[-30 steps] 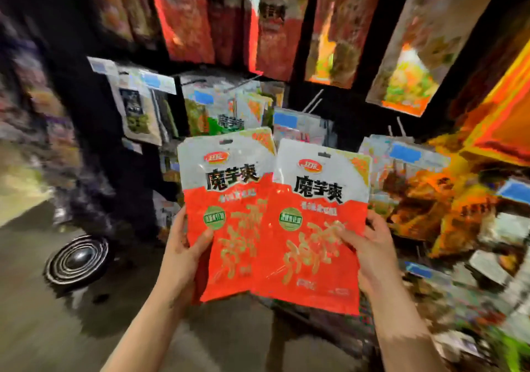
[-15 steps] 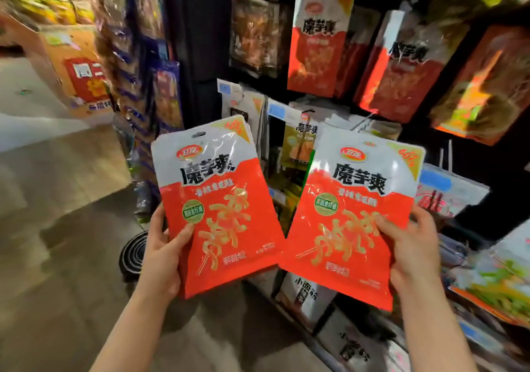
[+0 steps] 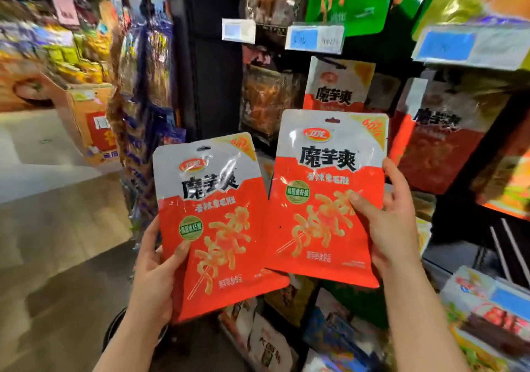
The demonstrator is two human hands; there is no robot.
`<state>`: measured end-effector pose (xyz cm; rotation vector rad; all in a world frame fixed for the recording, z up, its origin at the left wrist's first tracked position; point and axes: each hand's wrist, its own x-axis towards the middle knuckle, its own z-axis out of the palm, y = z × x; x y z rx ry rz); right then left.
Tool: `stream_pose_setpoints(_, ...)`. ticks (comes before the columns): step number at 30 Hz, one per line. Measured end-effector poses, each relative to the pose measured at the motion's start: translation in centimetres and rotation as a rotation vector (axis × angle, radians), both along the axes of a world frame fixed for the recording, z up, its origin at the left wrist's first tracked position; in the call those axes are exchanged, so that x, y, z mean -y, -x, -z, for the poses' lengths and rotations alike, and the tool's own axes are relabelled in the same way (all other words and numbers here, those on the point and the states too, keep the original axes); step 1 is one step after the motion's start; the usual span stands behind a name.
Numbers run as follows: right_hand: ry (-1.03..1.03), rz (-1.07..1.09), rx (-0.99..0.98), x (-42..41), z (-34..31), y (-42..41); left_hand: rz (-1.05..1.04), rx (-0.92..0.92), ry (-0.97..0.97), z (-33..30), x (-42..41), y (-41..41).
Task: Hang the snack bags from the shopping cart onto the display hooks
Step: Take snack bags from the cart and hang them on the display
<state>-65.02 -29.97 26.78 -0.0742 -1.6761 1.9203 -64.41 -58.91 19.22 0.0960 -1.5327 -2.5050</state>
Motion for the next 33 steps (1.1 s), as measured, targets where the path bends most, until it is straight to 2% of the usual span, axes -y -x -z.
stream_pose_setpoints(7,-0.135,0.02,-0.101,-0.6,-5.3,7.0,-0.021,-0.037,-0.06,-1.6,-0.9,7.0)
stream_pose_setpoints(13,-0.206,0.103,-0.124,0.3,-6.8,10.0,0.078,-0.069,-0.071,-2.0,-0.7,11.8)
stream_pose_setpoints(20,-0.133,0.208,-0.029,2.3,-8.1,10.8,0.234,-0.078,-0.083,-2.1,1.1,16.6)
stream_pose_setpoints(27,-0.154,0.416,0.027,3.9,-8.8,11.8,0.322,-0.132,-0.101,-2.1,2.5,20.2)
stream_pose_setpoints(33,-0.134,0.521,0.152,2.0,-9.0,17.3,0.26,-0.19,-0.047,-2.1,4.6,21.4)
